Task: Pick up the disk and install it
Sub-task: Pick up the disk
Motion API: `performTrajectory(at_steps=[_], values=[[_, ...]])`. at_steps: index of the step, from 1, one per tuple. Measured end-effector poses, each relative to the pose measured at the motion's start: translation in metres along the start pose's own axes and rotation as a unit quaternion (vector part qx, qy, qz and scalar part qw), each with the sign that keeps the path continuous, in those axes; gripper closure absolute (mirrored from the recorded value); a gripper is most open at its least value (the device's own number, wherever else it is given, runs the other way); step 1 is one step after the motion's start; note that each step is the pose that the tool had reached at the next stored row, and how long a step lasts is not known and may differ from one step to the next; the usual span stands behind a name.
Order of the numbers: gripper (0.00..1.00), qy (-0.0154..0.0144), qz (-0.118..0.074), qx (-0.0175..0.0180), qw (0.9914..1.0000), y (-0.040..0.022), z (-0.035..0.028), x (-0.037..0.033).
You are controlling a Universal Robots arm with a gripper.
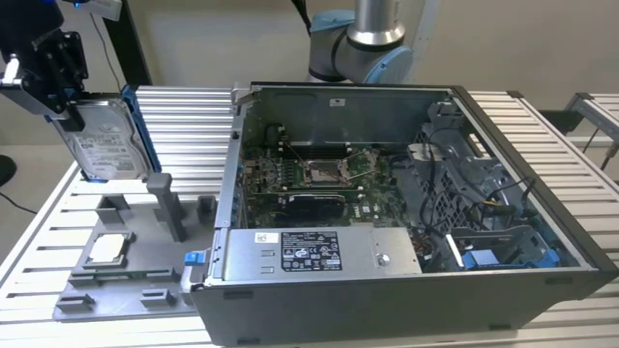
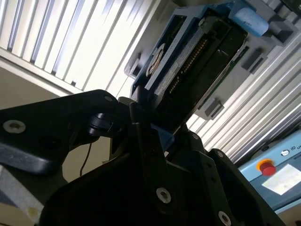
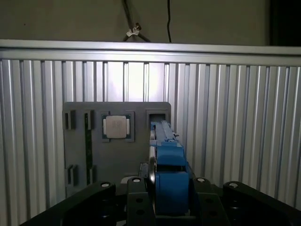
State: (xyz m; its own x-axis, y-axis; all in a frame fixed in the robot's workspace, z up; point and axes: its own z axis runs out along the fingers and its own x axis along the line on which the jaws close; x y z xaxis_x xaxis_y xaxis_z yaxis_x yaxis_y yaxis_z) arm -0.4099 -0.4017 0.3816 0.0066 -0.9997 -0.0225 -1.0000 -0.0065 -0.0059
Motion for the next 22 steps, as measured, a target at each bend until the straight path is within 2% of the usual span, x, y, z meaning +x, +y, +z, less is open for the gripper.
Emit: performTrajectory(at_steps=[7, 22], values=[[1.0, 0.0001, 0.0, -0.0005, 1.0, -0.0001, -0.0066, -0.0001], [1.0, 0.0012, 0.0, -0.0011, 1.0, -0.0002, -0.0328, -0.0007]])
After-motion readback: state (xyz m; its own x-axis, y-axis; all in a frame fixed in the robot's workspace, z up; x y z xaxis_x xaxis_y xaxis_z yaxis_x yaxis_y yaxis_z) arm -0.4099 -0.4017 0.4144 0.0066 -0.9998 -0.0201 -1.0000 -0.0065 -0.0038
